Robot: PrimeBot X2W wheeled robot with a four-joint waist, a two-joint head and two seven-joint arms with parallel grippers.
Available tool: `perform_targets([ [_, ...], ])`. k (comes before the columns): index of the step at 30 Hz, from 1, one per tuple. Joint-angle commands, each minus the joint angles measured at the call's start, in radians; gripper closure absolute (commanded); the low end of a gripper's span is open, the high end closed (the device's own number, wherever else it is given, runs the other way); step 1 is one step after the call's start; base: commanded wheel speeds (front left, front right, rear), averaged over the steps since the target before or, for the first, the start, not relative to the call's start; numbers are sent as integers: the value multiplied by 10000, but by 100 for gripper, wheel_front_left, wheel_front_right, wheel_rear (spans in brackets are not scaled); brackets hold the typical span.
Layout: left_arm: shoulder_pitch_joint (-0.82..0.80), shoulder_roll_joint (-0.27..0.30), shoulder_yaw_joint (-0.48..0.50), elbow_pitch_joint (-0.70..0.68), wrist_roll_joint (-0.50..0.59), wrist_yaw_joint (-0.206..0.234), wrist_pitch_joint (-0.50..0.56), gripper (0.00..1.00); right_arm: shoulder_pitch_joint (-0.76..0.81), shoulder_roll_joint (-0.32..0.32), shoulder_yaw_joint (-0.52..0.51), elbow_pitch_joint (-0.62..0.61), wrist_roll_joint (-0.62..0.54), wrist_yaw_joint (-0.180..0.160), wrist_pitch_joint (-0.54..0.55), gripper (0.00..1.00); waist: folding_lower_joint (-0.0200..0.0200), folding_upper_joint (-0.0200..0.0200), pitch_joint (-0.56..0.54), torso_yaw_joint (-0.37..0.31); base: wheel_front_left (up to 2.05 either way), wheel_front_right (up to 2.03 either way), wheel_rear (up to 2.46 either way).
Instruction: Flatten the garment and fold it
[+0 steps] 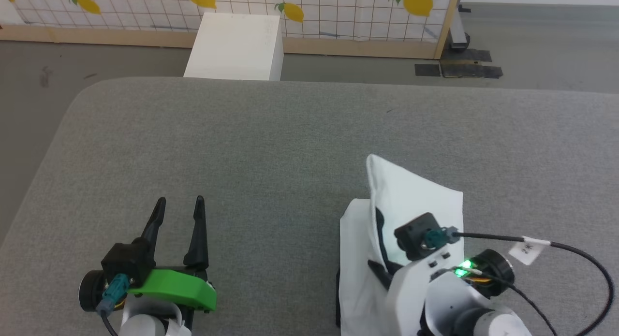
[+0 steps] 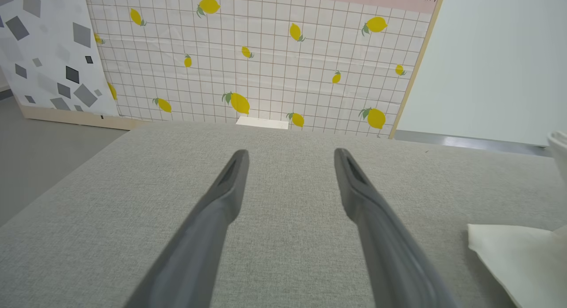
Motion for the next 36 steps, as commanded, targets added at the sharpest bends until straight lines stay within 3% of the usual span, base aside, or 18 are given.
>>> perform_targets([
  [1, -189, -48, -14, -14, 13, -31, -38, 0, -257, -5, 189, 319, 93, -13, -4, 100, 0, 74, 114, 131, 0, 0, 0],
  [8, -276, -52, 33, -21, 6, -44, -38, 0, -842, -5, 962, 2035, 488, -13, 116, 100, 0, 74, 277, 336, 0, 0, 0],
  [14, -312, -55, 101, -41, 20, -52, -38, 0, -1180, -5, 975, 2921, 803, -13, -14, 100, 0, 74, 361, 339, 0, 0, 0],
  [15, -312, -56, 112, -40, 23, -53, -38, 0, -1230, -5, 973, 3009, 837, -13, -51, 70, 0, 74, 364, 328, 0, 0, 0],
  [16, -314, -57, 117, -36, 25, -53, -38, 0, -1252, -5, 975, 3058, 908, -13, -75, 24, 0, 74, 360, 316, 0, 0, 0],
  [17, -316, -58, 124, -32, 26, -54, -38, 0, -1253, -5, 970, 3089, 1043, -13, -74, 0, 0, 74, 348, 295, 0, 0, 0],
  [24, -250, -62, 193, -16, 42, -59, -38, 0, -1271, -5, 786, 1988, 2002, -13, -1287, 0, 0, 74, 182, 98, 0, 0, 0],
  [31, -183, -67, 201, -97, 48, -64, -38, 0, -1218, -5, -567, 223, 2088, -13, -4331, 0, 0, 74, 48, -179, 0, 0, 0],
  [36, -169, -71, 213, -148, 40, -64, -38, 0, -742, -5, -2094, 169, 2073, -13, -6258, 0, 0, 74, -9, -328, 0, 0, 0],
])
